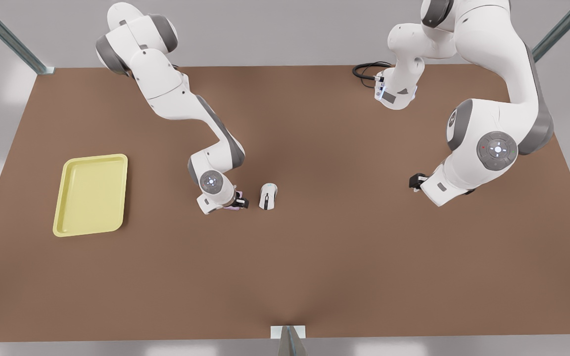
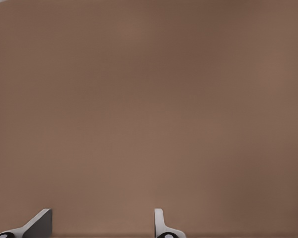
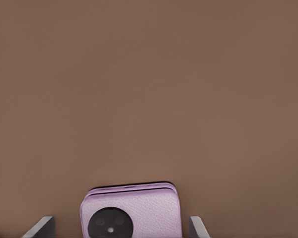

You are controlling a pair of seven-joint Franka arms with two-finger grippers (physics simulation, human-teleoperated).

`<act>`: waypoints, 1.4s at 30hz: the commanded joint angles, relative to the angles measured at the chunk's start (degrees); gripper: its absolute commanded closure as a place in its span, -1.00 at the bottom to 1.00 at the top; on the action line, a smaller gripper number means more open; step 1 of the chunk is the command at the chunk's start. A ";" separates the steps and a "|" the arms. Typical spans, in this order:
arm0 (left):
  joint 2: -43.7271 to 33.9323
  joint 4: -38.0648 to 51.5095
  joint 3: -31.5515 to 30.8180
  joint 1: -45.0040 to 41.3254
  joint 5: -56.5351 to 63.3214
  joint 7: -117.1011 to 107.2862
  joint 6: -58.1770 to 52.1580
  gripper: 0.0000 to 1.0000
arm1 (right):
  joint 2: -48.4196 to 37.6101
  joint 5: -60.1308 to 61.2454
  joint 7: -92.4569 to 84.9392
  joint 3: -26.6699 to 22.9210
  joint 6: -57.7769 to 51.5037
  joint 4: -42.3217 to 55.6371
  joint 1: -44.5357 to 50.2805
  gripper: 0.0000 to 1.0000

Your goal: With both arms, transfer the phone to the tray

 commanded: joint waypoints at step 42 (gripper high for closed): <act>0.63 0.20 -0.01 0.09 -0.18 -0.34 0.45 -1.00 | -8.54 0.01 -21.80 -4.27 -8.90 -3.81 -4.75 -0.48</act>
